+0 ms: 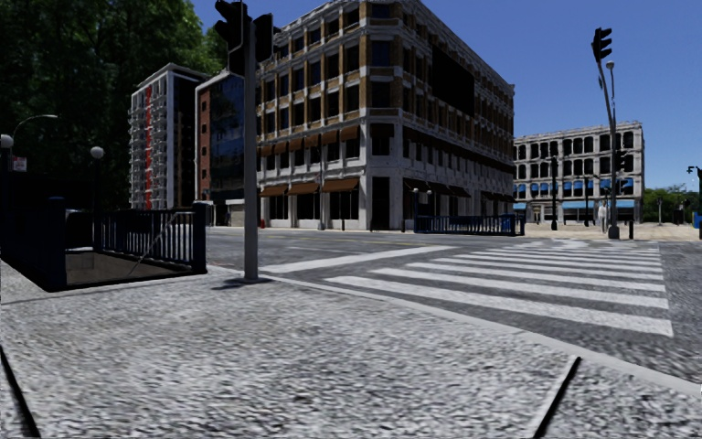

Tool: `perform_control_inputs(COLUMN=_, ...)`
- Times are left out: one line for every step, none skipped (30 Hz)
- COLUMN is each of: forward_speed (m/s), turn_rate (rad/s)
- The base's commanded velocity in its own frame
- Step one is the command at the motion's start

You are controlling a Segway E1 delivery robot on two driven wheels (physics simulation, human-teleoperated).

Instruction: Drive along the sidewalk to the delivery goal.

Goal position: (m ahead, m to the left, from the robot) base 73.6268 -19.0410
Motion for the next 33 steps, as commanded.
perform_control_inputs(forward_speed=2.0, turn_rate=-0.69)
perform_control_inputs(forward_speed=2.0, turn_rate=-0.69)
perform_control_inputs(forward_speed=2.0, turn_rate=-0.69)
perform_control_inputs(forward_speed=2.0, turn_rate=-0.69)
perform_control_inputs(forward_speed=2.0, turn_rate=-0.69)
perform_control_inputs(forward_speed=2.0, turn_rate=-0.69)
perform_control_inputs(forward_speed=2.0, turn_rate=-0.69)
perform_control_inputs(forward_speed=2.0, turn_rate=-0.69)
perform_control_inputs(forward_speed=2.0, turn_rate=-0.69)
perform_control_inputs(forward_speed=2.0, turn_rate=-0.68)
perform_control_inputs(forward_speed=2.0, turn_rate=-0.67)
perform_control_inputs(forward_speed=2.0, turn_rate=-0.66)
perform_control_inputs(forward_speed=2.0, turn_rate=-0.66)
perform_control_inputs(forward_speed=2.0, turn_rate=-0.66)
perform_control_inputs(forward_speed=2.0, turn_rate=-0.66)
perform_control_inputs(forward_speed=2.0, turn_rate=-0.65)
perform_control_inputs(forward_speed=2.0, turn_rate=-0.64)
perform_control_inputs(forward_speed=2.0, turn_rate=-0.64)
perform_control_inputs(forward_speed=2.0, turn_rate=-0.63)
perform_control_inputs(forward_speed=2.0, turn_rate=-0.62)
perform_control_inputs(forward_speed=2.0, turn_rate=-0.49)
perform_control_inputs(forward_speed=2.0, turn_rate=-0.49)
perform_control_inputs(forward_speed=2.0, turn_rate=-0.3)
perform_control_inputs(forward_speed=2.0, turn_rate=-0.19)
perform_control_inputs(forward_speed=2.0, turn_rate=-0.14)
perform_control_inputs(forward_speed=2.0, turn_rate=-0.13)
perform_control_inputs(forward_speed=2.0, turn_rate=-0.13)
perform_control_inputs(forward_speed=2.0, turn_rate=-0.12)
perform_control_inputs(forward_speed=2.0, turn_rate=-0.12)
perform_control_inputs(forward_speed=2.0, turn_rate=-0.22)
perform_control_inputs(forward_speed=2.0, turn_rate=-0.22)
perform_control_inputs(forward_speed=2.0, turn_rate=-0.44)
perform_control_inputs(forward_speed=2.0, turn_rate=-0.5)
